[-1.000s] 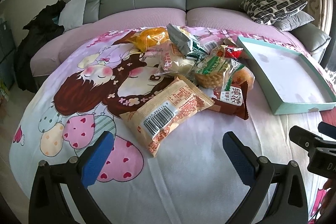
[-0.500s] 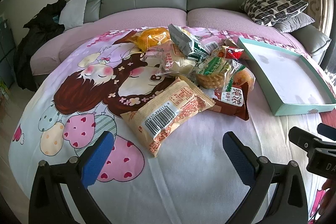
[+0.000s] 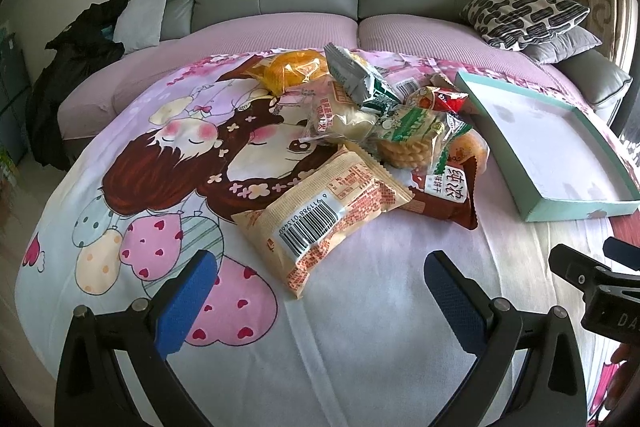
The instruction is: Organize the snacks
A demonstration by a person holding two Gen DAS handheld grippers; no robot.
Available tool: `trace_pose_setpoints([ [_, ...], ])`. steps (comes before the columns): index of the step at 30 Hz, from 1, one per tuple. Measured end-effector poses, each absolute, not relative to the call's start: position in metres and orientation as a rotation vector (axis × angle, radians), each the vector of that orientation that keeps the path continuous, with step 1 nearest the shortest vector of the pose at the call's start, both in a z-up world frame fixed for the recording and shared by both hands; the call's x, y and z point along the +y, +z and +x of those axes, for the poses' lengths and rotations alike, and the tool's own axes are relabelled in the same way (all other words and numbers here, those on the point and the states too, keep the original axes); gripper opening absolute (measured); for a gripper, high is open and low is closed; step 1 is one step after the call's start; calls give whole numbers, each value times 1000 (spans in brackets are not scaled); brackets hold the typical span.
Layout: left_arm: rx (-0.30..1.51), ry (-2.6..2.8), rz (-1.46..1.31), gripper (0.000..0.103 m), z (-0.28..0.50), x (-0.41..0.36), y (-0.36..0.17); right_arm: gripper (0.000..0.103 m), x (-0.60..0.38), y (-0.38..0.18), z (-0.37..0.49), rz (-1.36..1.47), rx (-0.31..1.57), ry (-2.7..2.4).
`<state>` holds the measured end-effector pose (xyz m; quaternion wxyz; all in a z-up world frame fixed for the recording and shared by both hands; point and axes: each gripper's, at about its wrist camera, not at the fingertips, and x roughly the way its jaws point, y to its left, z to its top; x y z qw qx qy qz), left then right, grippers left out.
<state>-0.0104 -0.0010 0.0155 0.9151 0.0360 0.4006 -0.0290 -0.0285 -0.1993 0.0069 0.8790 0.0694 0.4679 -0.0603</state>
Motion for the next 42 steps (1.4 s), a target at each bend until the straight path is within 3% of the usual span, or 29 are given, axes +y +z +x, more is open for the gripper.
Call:
trace_pose_setpoints([
  [11,856,-74,75,103,-7,0,16,103,-195,9,-27,121,968,-110],
  [25,1078,-79,175,103,49,-3,27,103,-182,68,4,137,861,-50],
  [35,1131,-77,98,102,74,3,16,103,-160,94,62,107,842,-9],
  [39,1144,-98,72,87,77,2,6,103,-148,82,77,84,875,23],
  [42,1156,-114,43,70,78,4,0,103,-137,74,84,66,893,59],
])
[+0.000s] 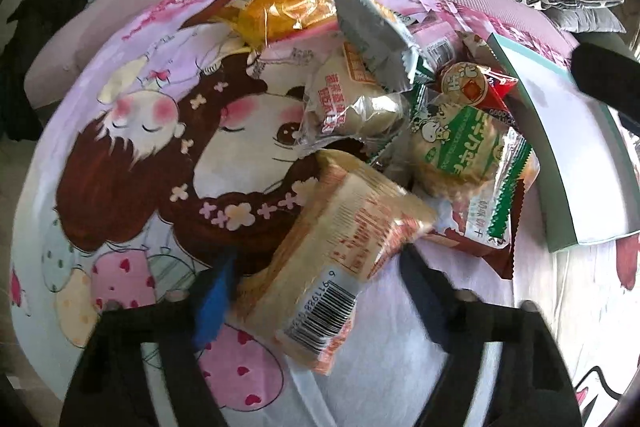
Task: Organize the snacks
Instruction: 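Grasp the barcode bread bag with left tool while right tool grasps green biscuit, then carry both snacks over the tray and open both tools to drop them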
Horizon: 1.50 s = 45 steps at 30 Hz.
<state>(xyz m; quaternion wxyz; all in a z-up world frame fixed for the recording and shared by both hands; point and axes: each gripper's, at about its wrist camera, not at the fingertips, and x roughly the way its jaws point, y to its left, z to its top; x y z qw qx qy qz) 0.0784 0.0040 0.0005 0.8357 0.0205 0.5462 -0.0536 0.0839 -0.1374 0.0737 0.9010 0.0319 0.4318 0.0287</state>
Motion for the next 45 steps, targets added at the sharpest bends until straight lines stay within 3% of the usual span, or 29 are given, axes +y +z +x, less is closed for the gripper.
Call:
trace_pose_setpoints([
  [3,1147,-108,7,54,79,11,-2,99,-125,63,88,34,914,88],
  [7,1121,-98,-86,44,79,30,-2,91,-106,50,95,-29,950,134],
  [18,1091,-69,-214,44,84,66,-4,85,-67,31,101,-164,963,199],
  [20,1091,-66,-212,44,87,67,-6,79,-68,31,101,-135,976,219],
  [31,1081,0,-239,44,84,81,-6,70,-68,24,95,-108,1009,239],
  [38,1080,23,-233,44,82,83,-7,54,-70,16,95,-114,1025,225],
  [45,1055,58,-222,41,76,86,-1,53,-74,28,91,-87,990,244],
])
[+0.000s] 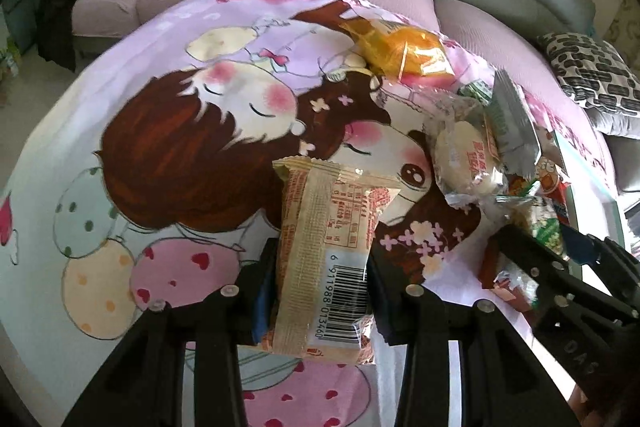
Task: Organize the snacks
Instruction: 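Carry both snacks over the tray and open both tools to drop them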
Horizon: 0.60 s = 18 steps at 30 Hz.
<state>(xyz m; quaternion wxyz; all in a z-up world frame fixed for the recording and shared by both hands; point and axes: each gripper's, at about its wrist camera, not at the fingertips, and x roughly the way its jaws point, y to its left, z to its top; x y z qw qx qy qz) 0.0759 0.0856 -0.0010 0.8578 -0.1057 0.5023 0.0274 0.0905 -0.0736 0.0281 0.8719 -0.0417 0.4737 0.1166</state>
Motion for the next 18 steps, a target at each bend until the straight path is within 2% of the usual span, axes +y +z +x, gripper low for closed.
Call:
trace_pose_setpoints([
  [10,943,47,-227,39,65,86,31,53,-92,72,76,-22,881,268],
  [18,870,-61,-161,39,69,46,68,53,-149,94,75,67,820,166],
])
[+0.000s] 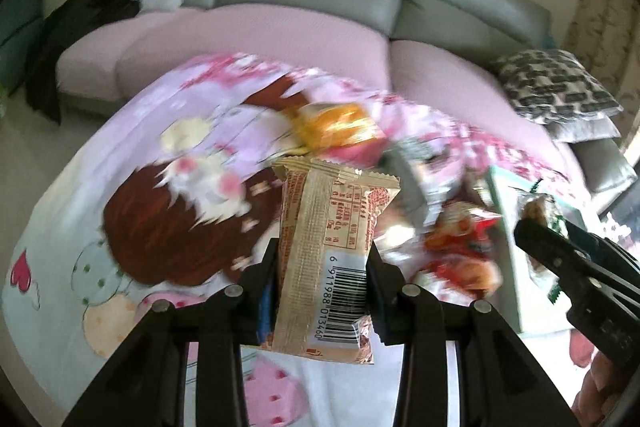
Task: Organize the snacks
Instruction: 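Carry both snacks over the tray and open both tools to drop them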
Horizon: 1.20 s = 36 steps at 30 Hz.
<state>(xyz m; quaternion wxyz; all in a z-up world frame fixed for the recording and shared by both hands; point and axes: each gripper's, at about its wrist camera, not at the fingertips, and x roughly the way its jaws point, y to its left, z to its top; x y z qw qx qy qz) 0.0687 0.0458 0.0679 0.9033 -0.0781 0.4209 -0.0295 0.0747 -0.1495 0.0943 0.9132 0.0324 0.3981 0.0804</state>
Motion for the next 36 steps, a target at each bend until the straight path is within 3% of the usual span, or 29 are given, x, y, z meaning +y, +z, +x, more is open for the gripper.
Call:
trace_pose_setpoints([
  [8,850,-222,-20,40,90,-34,88,53,-233,87,76,165,827,-63],
  [19,880,-455,108,40,120,-145,70,53,-350,46,60,298,890,-419],
  [30,923,-482,166,40,165,-220,42,54,-368,26,57,309,930,-496],
  [31,925,-481,155,43,166,-220,42,57,-368,27,58,308,931,-496],
  [32,932,-483,144,46,165,-219,43,69,-367,30,55,305,926,-494],
  [34,936,-477,131,72,163,-216,46,85,-364,34,56,295,920,-486],
  [36,926,-452,126,79,158,-209,53,85,-359,37,57,271,926,-475],
])
